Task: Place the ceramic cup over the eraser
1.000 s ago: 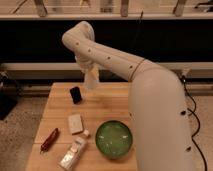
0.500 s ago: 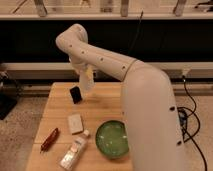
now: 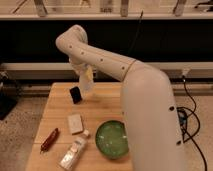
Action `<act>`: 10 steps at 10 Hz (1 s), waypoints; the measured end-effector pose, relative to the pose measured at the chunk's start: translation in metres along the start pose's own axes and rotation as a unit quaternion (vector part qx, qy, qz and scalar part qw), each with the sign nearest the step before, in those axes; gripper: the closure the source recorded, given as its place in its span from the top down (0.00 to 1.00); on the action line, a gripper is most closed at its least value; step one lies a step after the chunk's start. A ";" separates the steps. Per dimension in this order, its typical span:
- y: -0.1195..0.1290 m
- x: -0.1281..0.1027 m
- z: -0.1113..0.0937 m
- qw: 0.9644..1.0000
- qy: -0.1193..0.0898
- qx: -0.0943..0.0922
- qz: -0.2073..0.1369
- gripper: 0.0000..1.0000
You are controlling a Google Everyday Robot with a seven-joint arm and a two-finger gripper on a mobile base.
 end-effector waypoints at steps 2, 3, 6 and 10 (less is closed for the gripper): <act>-0.005 0.001 -0.005 1.000 0.000 0.004 -0.003 0.01; -0.009 -0.001 -0.005 1.000 -0.002 0.006 -0.009 0.01; -0.025 -0.010 -0.005 0.999 -0.012 0.015 -0.028 0.01; -0.045 -0.028 -0.004 0.998 -0.029 0.027 -0.057 0.01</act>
